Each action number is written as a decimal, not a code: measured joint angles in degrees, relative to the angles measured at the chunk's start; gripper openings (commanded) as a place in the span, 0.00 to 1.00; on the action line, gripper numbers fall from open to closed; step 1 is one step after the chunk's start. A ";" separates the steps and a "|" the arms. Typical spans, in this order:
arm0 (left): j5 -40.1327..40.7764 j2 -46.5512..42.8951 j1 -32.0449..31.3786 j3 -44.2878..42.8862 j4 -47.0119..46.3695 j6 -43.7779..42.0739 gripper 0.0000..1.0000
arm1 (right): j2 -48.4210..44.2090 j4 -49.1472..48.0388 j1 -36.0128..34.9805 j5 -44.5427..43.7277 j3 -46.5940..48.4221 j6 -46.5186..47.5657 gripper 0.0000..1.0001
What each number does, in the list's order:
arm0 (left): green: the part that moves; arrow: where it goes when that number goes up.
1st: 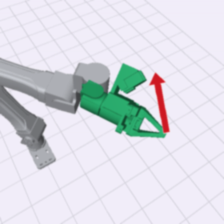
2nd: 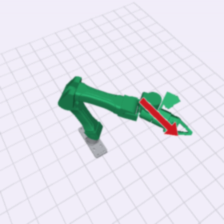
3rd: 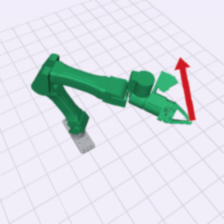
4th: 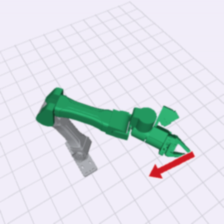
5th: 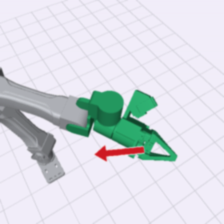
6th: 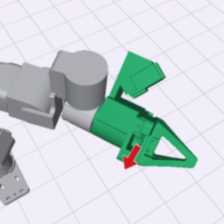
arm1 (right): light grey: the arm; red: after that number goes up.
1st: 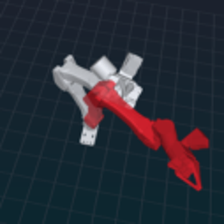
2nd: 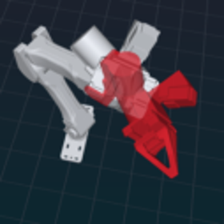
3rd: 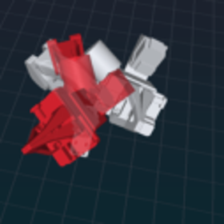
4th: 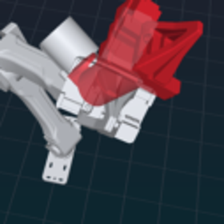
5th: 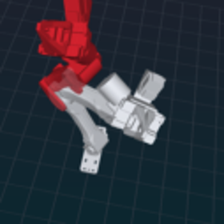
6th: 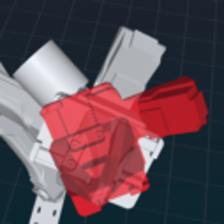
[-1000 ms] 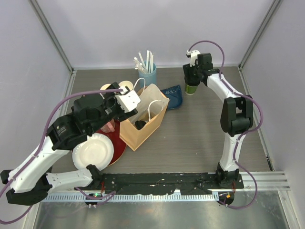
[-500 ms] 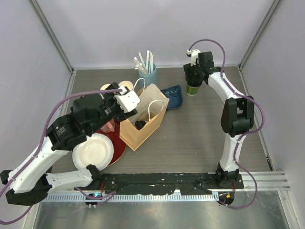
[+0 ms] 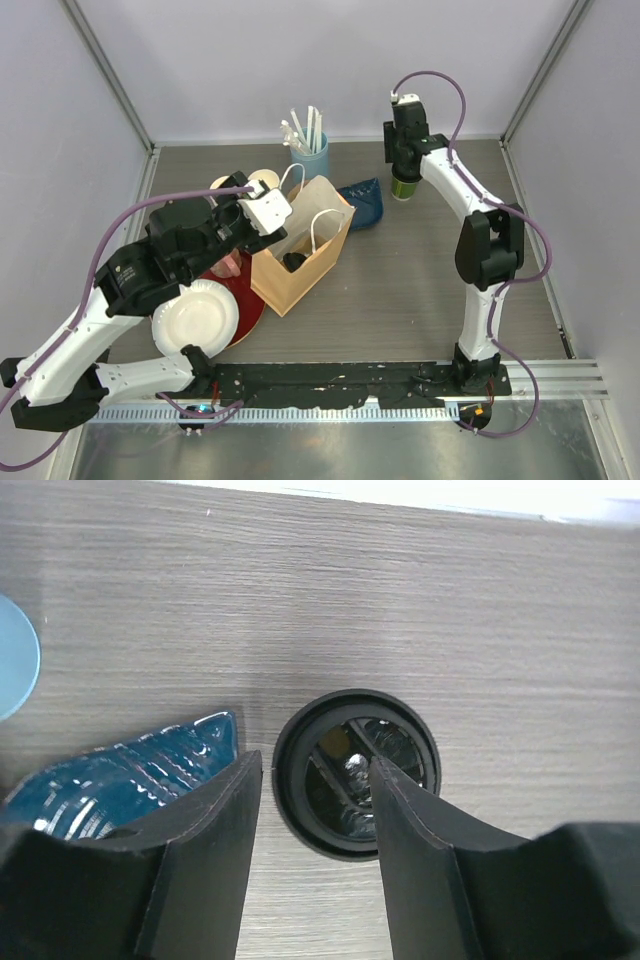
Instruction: Pack the takeout coffee
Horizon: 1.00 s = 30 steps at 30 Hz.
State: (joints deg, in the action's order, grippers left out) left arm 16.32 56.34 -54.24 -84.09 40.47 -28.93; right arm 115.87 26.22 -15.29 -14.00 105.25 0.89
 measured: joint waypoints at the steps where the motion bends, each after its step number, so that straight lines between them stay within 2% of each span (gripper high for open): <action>1: 0.00 0.00 0.00 0.02 0.02 0.02 0.71 | 0.00 0.15 -0.50 -1.97 0.00 -1.86 0.50; 5: 0.00 -0.07 0.00 0.02 0.02 0.02 0.71 | 0.09 0.76 -2.03 -6.47 0.09 -7.61 0.47; 9: 0.00 -0.31 0.00 0.02 0.02 0.02 0.71 | 2.10 2.10 -1.95 -8.85 2.69 -9.81 0.38; 17: 0.00 -0.87 0.00 0.02 -0.04 -0.02 0.71 | 9.84 5.62 -1.68 -9.88 9.81 -10.75 0.39; 21: 0.00 -1.07 0.00 0.02 -0.11 -0.02 0.71 | 11.41 6.60 -1.68 -10.05 10.95 -11.26 0.28; 30: 0.00 -1.51 0.00 0.02 -0.42 -0.04 0.71 | 11.41 7.10 -1.70 -10.51 10.97 -11.15 0.11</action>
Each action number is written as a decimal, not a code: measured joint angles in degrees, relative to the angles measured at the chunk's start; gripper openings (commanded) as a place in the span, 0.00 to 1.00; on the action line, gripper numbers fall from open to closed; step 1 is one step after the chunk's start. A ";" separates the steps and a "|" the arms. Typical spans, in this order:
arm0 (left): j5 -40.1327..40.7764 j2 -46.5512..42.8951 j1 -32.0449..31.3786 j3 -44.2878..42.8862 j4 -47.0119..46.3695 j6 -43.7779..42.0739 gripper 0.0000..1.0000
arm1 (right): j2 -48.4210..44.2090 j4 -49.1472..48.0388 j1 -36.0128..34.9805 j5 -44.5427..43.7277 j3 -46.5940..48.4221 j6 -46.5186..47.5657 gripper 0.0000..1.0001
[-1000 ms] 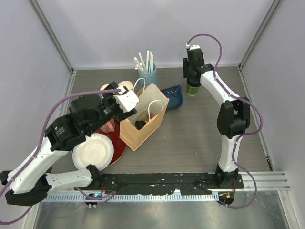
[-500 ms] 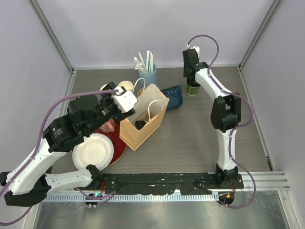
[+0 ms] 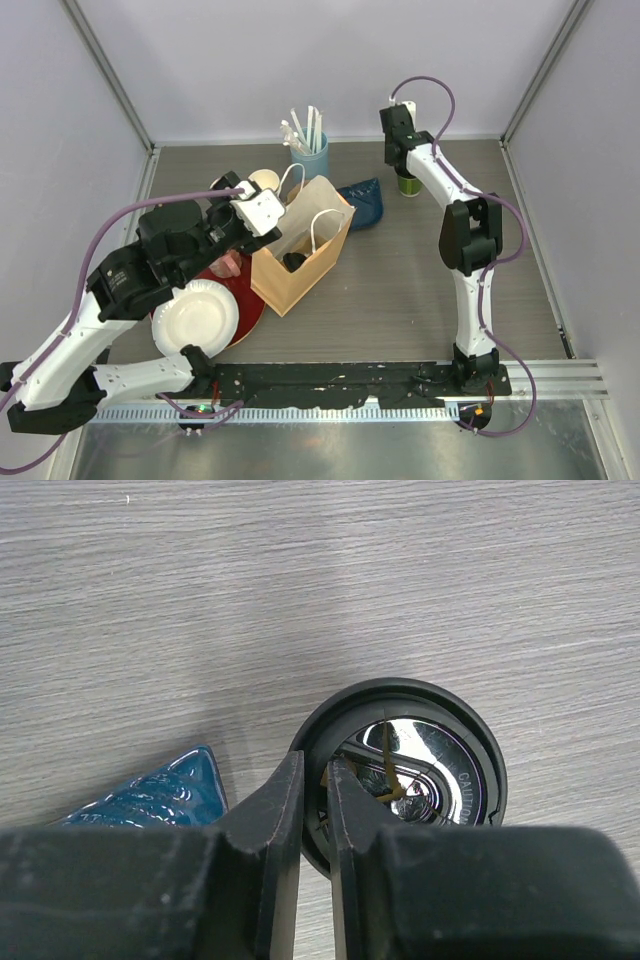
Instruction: Pack the takeout coffee
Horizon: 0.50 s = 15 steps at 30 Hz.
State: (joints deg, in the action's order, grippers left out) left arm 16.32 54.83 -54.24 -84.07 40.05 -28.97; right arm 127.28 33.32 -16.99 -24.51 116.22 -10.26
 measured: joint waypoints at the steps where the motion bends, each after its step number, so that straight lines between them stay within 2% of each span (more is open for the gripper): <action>1: 0.00 0.02 0.00 0.00 0.02 0.00 0.71 | -0.02 -0.20 0.00 -0.22 -0.26 0.24 0.09; 7: 0.00 0.02 0.00 0.00 0.02 0.00 0.71 | -1.36 -1.03 -0.07 -0.50 -2.54 1.64 0.01; 15: 0.00 0.02 0.00 0.02 0.02 0.09 0.72 | -3.93 -0.83 0.28 1.60 -5.68 3.04 0.01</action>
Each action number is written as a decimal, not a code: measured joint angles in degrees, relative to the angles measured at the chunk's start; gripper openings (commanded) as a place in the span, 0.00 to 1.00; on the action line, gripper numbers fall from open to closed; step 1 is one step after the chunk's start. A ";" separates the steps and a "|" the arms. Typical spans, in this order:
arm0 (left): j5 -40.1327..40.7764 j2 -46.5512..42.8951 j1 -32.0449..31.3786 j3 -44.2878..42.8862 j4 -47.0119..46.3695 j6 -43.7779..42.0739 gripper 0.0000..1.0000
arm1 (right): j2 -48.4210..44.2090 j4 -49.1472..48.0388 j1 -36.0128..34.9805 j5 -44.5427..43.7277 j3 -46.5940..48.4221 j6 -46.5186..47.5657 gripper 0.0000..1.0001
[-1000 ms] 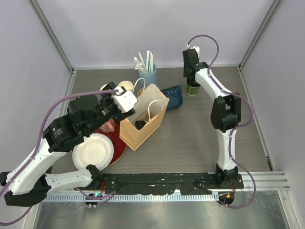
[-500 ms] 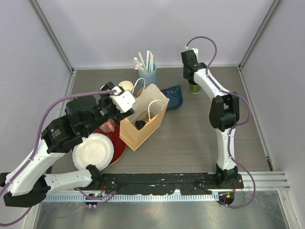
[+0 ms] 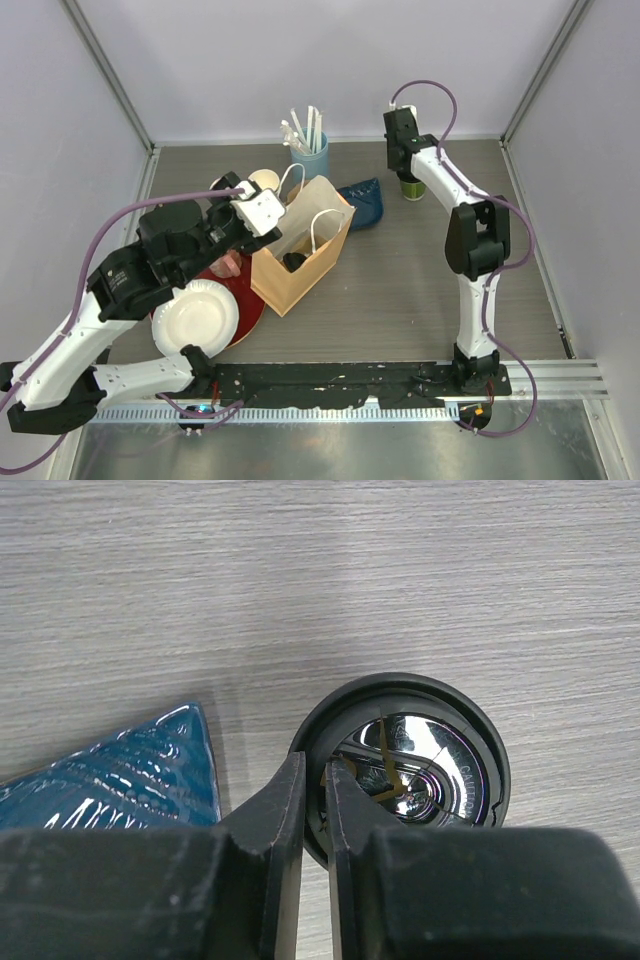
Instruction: Pack the takeout coffee
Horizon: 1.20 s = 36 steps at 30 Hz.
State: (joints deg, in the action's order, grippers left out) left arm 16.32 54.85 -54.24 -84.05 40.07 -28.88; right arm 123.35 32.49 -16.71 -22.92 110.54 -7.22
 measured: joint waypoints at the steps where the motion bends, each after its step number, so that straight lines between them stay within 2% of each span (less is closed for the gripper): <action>1: 0.00 0.00 0.00 0.13 -0.04 0.09 0.73 | -0.42 0.04 0.11 0.63 -0.39 0.09 0.01; 7: 0.63 1.57 1.07 0.11 1.03 2.91 0.74 | -4.92 0.63 0.44 4.26 -3.17 2.23 0.01; 13: 1.03 9.70 6.95 -8.26 6.08 11.61 0.78 | -13.27 1.64 0.57 10.32 -5.14 4.76 0.01; 19: -4.17 15.54 15.54 -14.10 11.61 22.18 0.84 | -25.83 3.17 0.11 16.13 -5.33 7.91 0.01; 23: -7.32 18.23 16.96 -14.05 13.90 25.44 0.86 | -32.94 2.95 -0.11 18.62 -6.01 8.70 0.01; 28: -10.80 19.47 17.00 -11.63 14.82 27.17 0.75 | -37.33 3.13 -0.28 20.09 -7.30 8.85 0.01; 36: -12.81 19.12 17.57 -5.86 15.21 27.26 0.72 | -37.62 4.11 -0.42 21.09 -9.01 8.94 0.01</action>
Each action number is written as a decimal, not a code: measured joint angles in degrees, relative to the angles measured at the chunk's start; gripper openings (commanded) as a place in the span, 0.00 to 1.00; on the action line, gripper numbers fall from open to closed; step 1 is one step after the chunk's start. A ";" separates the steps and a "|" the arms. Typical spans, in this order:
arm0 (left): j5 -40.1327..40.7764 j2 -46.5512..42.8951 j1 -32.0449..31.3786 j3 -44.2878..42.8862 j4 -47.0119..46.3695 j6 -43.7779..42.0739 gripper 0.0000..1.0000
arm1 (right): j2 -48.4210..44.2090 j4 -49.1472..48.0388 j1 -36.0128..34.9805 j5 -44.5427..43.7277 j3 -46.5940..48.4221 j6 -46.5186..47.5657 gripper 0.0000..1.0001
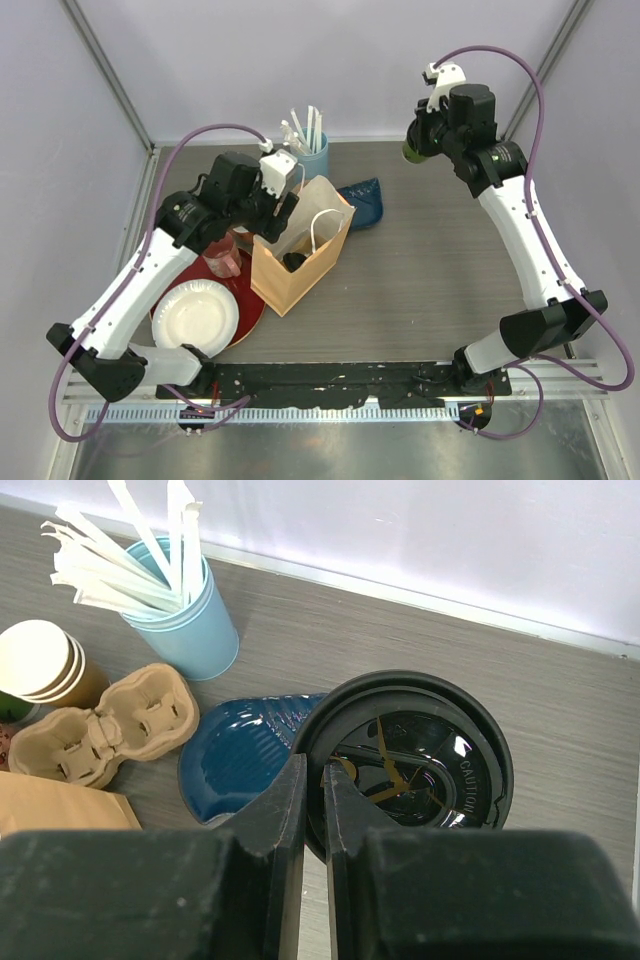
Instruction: Pack the takeout coffee
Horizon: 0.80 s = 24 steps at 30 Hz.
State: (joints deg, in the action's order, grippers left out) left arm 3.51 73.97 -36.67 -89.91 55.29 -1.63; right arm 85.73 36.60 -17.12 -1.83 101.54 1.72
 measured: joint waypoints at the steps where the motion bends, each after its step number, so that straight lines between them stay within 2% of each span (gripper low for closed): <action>1: -0.17 -0.11 0.00 0.72 0.00 -0.11 0.71 | 0.00 0.02 0.00 0.04 -0.09 0.00 0.01; 13: -2.12 -0.22 0.04 4.48 -0.15 -2.27 0.49 | -0.98 1.18 -0.02 0.46 -1.81 0.22 0.01; 16: -3.17 -0.22 0.04 5.16 -0.13 -2.43 0.41 | -1.29 1.27 -0.02 0.48 -1.81 0.37 0.01; 17: -3.52 -0.22 0.04 5.22 -0.13 -2.47 0.35 | -1.40 1.27 -0.02 0.48 -1.81 0.39 0.01; 22: -4.61 -0.22 0.04 5.25 -0.17 -2.23 0.25 | -1.88 1.29 -0.02 0.48 -1.81 0.61 0.01; 24: -5.01 -0.22 0.04 5.25 -0.17 -1.79 0.18 | -1.90 1.29 -0.02 0.50 -1.81 0.76 0.01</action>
State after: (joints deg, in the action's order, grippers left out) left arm -1.50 73.76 -36.62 -84.66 55.11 -3.42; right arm 83.83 37.89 -17.15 -1.32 99.72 2.48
